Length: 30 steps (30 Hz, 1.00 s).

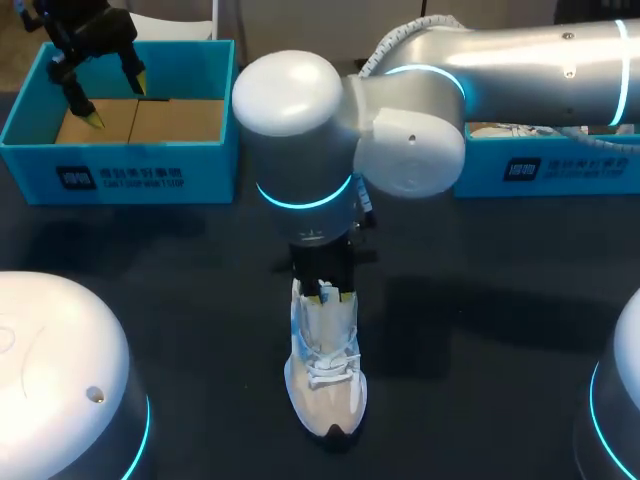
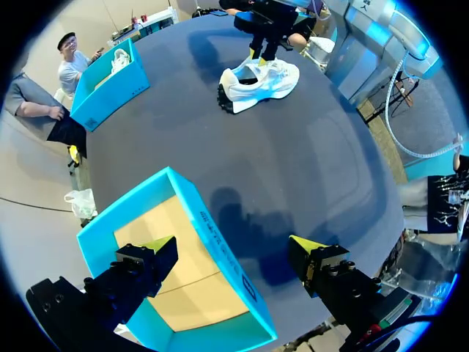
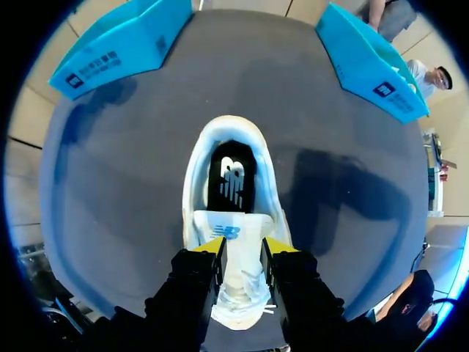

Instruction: Take the shoe out of the shoebox, open the shoe tongue, remove and reinsert the insole, then place the shoe into the shoebox

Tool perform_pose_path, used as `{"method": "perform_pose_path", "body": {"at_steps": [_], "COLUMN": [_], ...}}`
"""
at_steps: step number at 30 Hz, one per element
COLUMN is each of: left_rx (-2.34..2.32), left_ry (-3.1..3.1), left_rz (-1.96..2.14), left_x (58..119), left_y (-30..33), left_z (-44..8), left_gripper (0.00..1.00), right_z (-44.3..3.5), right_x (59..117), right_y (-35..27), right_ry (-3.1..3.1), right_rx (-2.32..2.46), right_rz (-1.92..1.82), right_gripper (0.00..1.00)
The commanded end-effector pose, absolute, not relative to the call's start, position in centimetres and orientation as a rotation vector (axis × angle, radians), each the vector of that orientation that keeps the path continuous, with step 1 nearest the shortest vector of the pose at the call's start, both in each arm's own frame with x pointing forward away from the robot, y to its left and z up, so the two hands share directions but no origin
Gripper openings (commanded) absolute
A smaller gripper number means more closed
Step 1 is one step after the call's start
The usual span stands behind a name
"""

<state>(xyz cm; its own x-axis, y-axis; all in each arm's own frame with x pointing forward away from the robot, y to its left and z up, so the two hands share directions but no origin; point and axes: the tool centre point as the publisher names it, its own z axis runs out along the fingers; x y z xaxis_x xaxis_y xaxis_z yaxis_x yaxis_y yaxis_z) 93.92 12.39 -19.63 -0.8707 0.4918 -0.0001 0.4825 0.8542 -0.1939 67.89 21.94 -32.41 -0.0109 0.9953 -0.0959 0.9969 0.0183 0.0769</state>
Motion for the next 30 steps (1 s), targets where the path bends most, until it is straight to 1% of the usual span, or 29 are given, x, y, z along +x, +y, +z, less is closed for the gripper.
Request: {"method": "perform_pose_path", "body": {"at_steps": [1,6,9,13,19,21,22,23,25,26,27,30], "left_rx": [-0.783,-0.783,-0.783,-0.783,-0.783,-0.783,-0.783,-0.783,-0.783,-0.783,-0.783,-0.783], "left_ry": [-2.977,-2.977,-2.977,-2.977,-2.977,-2.977,-2.977,-2.977,-2.977,-2.977,-2.977,-2.977], "left_rz": [0.287,0.287,0.287,0.287,0.287,0.287,0.287,0.287,0.287,0.287,0.287,0.287], "left_x": [93.9,93.9,93.9,93.9,93.9,93.9,93.9,93.9,93.9,93.9,93.9,93.9], "left_y": [12.4,12.4,12.4,12.4,12.4,12.4,12.4,12.4,12.4,12.4,12.4,12.4], "left_z": [-19.6,-19.6,-19.6,-19.6,-19.6,-19.6,-19.6,-19.6,-19.6,-19.6,-19.6,-19.6], "left_gripper": [1.00,1.00,1.00,1.00,1.00,1.00,1.00,1.00,1.00,1.00,1.00,1.00], "right_z": [-35.1,-35.8,-34.3,-30.9,-27.4,-26.8,-26.6,-26.2,-25.9,-25.8,-25.8,-25.9], "right_x": [68.7,69.2,68.8,68.8,70.3,70.8,71.0,71.3,71.7,71.9,72.0,72.5], "right_y": [22.0,21.7,21.7,22.0,22.8,22.7,22.8,22.8,22.8,22.8,22.8,22.3], "right_ry": [2.108,2.131,2.128,2.170,2.449,2.570,2.610,2.635,2.693,2.718,2.755,2.820], "right_rx": [2.203,2.213,2.167,2.035,1.649,1.508,1.447,1.390,1.275,1.220,1.147,1.006], "right_rz": [0.023,0.044,0.054,0.066,0.019,0.095,0.093,0.117,0.168,0.169,0.193,0.237], "right_gripper": [0.33,0.33,0.35,0.36,0.40,0.43,0.45,0.60,0.79,0.93,1.00,1.00]}}
